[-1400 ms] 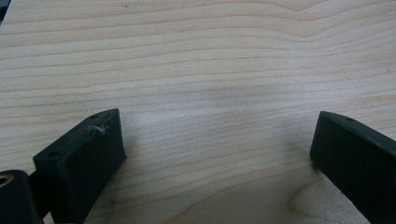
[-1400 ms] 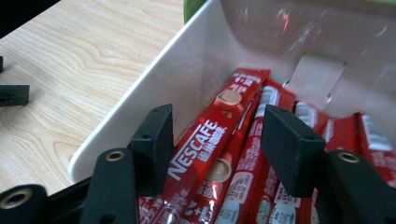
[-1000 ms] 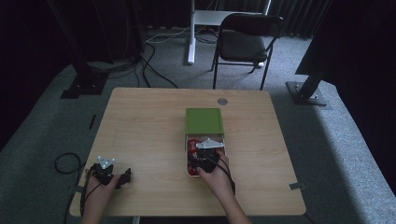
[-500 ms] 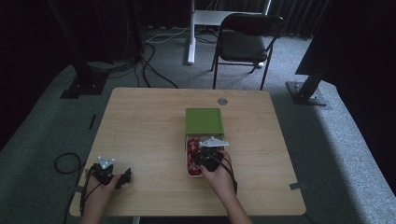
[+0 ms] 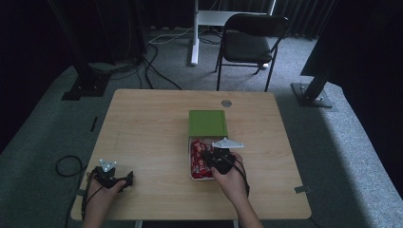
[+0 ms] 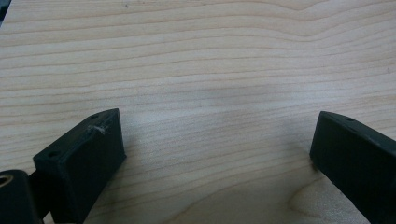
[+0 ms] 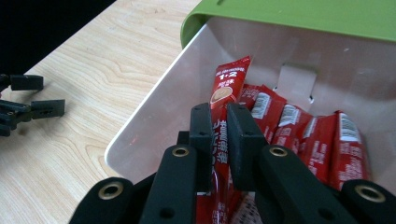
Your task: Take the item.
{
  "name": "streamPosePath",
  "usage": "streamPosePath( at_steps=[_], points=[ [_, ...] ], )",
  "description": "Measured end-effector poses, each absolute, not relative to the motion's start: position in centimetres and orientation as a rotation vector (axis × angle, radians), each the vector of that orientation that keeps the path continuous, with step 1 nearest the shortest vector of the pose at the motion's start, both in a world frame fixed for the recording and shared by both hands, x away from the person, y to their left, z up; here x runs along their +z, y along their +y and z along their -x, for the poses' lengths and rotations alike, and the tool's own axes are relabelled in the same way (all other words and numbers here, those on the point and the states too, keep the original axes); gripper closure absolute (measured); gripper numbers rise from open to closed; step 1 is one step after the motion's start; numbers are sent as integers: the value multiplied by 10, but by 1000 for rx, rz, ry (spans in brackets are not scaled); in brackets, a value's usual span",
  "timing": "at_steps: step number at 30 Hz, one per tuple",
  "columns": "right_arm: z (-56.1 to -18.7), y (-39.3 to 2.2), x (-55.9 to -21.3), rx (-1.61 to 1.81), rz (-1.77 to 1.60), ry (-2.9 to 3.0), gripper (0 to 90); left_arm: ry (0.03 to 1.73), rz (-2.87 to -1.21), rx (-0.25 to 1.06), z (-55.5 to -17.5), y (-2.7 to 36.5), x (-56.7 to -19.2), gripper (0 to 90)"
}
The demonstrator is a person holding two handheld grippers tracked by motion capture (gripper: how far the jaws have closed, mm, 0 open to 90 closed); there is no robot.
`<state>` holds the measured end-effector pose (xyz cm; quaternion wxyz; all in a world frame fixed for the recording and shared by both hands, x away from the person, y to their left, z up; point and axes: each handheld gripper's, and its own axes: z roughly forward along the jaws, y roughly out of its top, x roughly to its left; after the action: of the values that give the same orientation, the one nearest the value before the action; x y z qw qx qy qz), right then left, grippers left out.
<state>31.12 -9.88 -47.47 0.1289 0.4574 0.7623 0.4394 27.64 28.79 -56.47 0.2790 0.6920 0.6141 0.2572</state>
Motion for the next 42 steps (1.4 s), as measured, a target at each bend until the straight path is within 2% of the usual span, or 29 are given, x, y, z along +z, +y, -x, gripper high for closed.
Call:
streamPosePath(
  at_steps=[28,42],
  points=[
    [-285,-138,-450,1471,-1268,2205,816,1647,-1857,690,-276,288,-565,36],
    [-289,-163,-438,1510,-1284,2083,816,1647,-1857,689,-276,288,-565,36]
  ],
)
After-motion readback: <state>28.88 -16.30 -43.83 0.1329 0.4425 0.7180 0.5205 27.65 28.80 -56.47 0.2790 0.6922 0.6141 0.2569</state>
